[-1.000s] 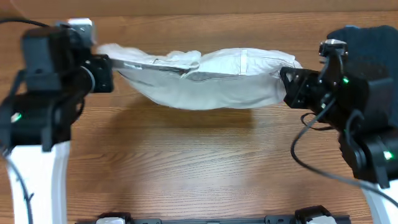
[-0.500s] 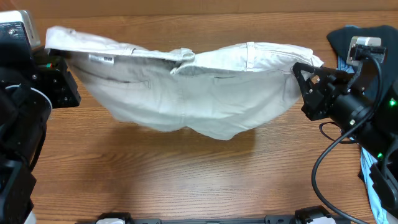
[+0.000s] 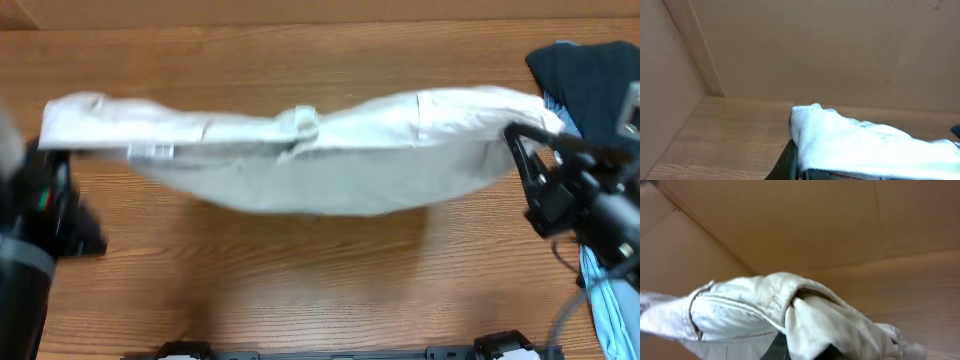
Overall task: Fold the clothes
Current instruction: 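Lift the beige shorts with both grippers and stretch them apart, then lay the shorts flat on the table center and release both grippers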
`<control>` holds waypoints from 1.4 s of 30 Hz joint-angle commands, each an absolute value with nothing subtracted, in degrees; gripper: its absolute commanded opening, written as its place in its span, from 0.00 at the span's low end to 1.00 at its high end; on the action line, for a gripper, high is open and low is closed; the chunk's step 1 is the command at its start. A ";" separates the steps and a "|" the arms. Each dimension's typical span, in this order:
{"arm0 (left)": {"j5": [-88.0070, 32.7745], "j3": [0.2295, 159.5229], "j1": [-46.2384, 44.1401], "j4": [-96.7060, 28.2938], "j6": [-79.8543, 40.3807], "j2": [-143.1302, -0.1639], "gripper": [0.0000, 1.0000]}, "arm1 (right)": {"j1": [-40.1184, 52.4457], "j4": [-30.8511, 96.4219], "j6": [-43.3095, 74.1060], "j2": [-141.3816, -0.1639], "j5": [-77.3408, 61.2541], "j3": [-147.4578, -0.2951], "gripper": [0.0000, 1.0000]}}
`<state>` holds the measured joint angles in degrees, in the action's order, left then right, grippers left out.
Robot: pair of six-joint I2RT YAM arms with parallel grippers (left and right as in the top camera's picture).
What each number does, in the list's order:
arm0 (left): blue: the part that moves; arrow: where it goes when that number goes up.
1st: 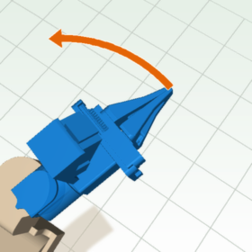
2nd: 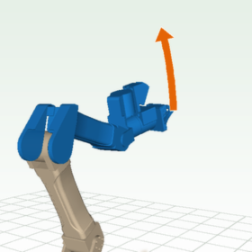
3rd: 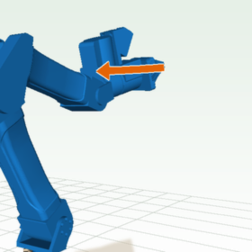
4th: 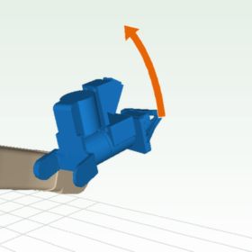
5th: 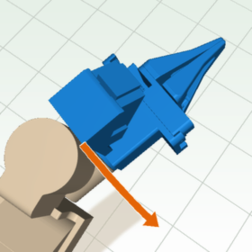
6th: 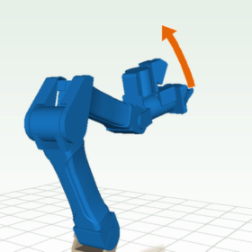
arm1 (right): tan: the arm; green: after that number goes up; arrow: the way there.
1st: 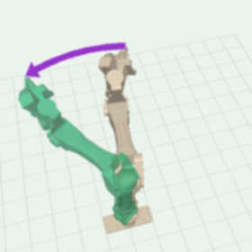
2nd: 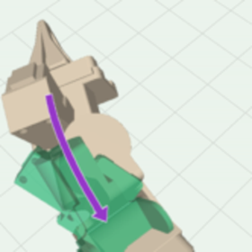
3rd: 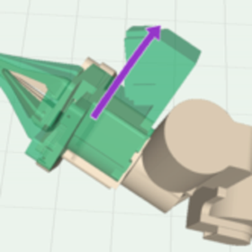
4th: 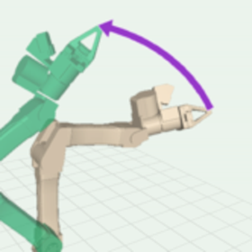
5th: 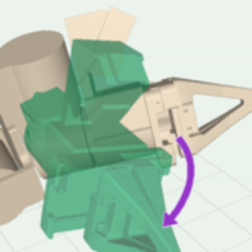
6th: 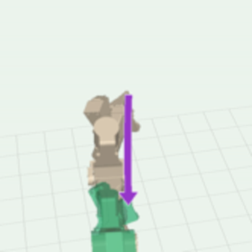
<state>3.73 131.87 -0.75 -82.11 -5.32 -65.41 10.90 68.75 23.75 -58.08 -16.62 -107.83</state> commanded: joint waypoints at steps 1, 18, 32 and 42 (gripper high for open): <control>9.61 133.78 0.36 -83.96 -5.10 -62.70 0.04 | 9.67 72.03 30.06 -57.28 -12.67 -110.65 0.04; 10.17 136.77 0.36 -94.08 -5.43 -63.83 0.04 | 9.67 76.82 11.07 -58.46 -35.05 -110.67 0.04; -7.38 136.66 0.36 -64.62 8.34 -92.42 0.04 | 9.61 49.28 12.95 -83.55 -26.57 -110.65 0.04; -8.86 137.64 0.36 -79.94 11.57 -95.22 0.04 | 7.07 67.00 6.72 -87.15 -25.43 -110.50 0.04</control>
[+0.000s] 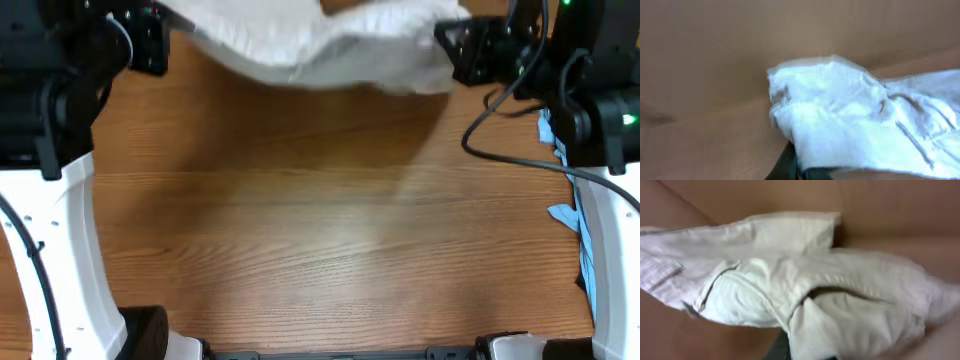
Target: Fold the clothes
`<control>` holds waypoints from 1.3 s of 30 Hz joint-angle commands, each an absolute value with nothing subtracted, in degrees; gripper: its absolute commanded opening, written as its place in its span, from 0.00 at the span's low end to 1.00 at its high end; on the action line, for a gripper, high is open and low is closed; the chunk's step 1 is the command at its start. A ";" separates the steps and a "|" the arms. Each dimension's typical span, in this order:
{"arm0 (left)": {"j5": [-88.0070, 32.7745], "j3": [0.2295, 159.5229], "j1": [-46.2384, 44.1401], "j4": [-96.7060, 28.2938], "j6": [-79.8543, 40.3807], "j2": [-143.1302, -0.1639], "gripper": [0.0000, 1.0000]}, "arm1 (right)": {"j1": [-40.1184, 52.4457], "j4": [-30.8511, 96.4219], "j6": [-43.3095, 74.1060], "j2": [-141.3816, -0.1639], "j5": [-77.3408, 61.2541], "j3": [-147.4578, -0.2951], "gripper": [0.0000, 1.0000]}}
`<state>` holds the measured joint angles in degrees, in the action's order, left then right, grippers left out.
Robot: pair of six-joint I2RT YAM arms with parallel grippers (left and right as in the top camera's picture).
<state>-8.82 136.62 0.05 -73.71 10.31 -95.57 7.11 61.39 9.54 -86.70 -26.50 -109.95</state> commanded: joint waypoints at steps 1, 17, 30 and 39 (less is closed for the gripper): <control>-8.12 137.62 0.36 -84.75 11.55 -96.01 0.05 | 7.05 72.95 6.74 -88.33 -25.10 -109.84 0.04; -11.11 136.86 0.34 -96.23 8.56 -100.53 0.61 | 7.05 87.81 6.83 -89.69 -20.27 -105.69 0.61; -14.70 124.73 0.34 -95.72 -1.56 -119.37 0.04 | 7.05 84.75 15.07 -103.02 -12.69 -102.63 0.40; -17.08 88.66 -3.11 -72.79 -10.22 -122.06 0.04 | 7.05 81.23 15.07 -103.00 -12.64 -102.59 0.27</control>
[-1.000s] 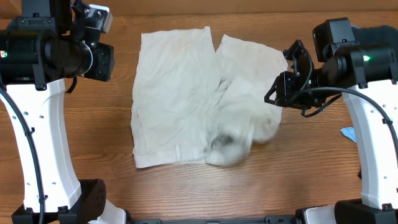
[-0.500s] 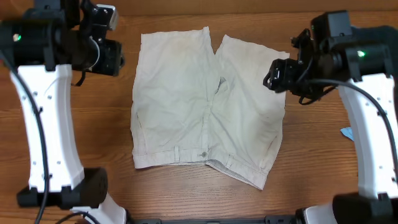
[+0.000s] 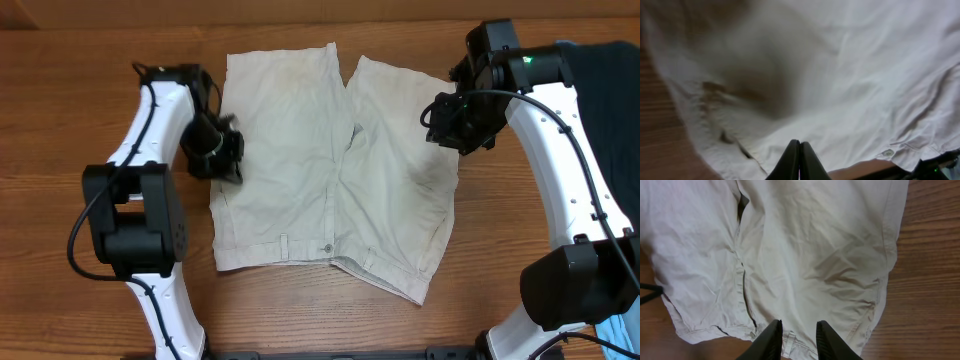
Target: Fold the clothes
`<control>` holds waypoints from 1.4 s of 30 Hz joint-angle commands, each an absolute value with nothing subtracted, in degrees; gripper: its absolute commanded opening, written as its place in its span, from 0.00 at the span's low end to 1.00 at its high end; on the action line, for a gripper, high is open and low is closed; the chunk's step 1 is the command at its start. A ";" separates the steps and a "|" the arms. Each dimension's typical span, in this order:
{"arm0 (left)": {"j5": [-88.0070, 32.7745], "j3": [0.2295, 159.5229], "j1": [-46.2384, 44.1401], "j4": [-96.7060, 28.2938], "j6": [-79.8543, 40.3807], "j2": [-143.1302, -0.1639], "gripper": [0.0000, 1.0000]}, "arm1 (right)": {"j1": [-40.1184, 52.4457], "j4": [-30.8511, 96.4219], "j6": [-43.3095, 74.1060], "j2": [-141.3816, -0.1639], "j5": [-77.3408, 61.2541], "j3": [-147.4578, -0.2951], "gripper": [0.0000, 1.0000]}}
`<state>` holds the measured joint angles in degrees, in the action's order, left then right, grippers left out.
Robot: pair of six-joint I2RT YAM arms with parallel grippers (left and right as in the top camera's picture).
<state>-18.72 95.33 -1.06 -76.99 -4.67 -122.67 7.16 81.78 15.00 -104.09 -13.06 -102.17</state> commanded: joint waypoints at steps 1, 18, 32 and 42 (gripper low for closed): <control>-14.70 86.59 -3.27 -70.57 -12.95 -122.06 0.04 | 7.05 81.21 15.05 -103.00 -12.62 -102.59 0.27; -1.93 110.87 15.59 -59.51 -5.89 -122.15 0.14 | 7.18 72.58 10.24 -103.00 -20.49 -100.16 0.27; -10.15 150.17 -2.24 -95.20 -7.11 -121.95 0.06 | 8.95 24.10 20.01 -117.80 -20.99 -78.70 0.04; -5.82 151.09 -6.04 -96.79 -9.89 -121.25 0.08 | 8.69 37.80 23.22 -121.60 10.87 -78.70 0.04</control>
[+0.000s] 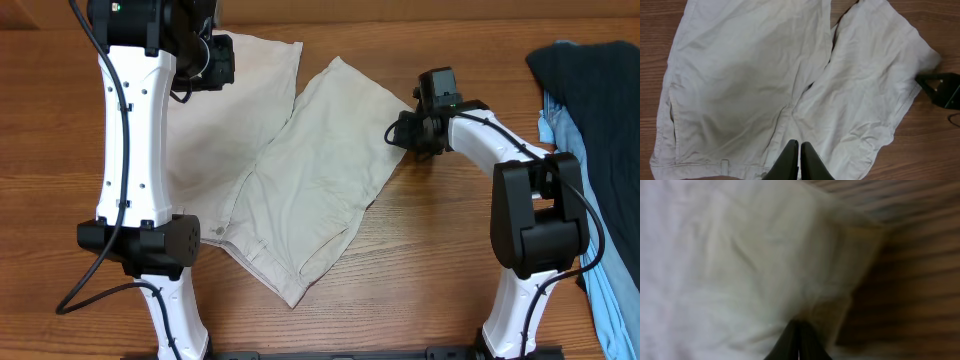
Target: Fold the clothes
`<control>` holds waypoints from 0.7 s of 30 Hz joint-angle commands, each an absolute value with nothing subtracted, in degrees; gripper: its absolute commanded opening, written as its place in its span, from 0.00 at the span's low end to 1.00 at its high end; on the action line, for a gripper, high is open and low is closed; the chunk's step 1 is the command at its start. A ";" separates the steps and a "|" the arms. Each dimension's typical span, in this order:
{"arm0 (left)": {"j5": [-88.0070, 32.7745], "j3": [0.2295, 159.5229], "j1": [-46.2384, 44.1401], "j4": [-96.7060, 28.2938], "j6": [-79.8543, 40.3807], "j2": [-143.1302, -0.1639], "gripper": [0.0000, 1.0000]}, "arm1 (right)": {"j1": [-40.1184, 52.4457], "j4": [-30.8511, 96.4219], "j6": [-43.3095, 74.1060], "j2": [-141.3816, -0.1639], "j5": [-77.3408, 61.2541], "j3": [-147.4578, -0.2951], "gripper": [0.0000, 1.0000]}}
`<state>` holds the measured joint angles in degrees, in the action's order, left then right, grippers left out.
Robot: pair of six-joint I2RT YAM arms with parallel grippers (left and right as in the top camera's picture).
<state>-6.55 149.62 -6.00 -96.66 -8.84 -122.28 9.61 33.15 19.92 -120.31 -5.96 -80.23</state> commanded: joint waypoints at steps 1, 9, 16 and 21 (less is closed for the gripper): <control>-6.00 151.09 -6.04 -96.79 -9.87 -121.25 0.08 | 8.23 40.88 26.39 -121.58 14.63 -78.72 0.04; -5.82 151.09 -6.04 -96.79 -9.85 -121.23 0.20 | 5.85 64.86 43.72 -120.75 20.45 -78.83 0.04; -1.98 151.09 -6.11 -96.64 -8.75 -121.23 0.31 | 5.91 62.89 28.71 -101.34 9.65 -78.87 0.11; 3.42 145.93 -3.01 -96.79 -18.94 -121.23 0.10 | 5.93 53.19 15.79 -83.61 -18.15 -78.87 0.50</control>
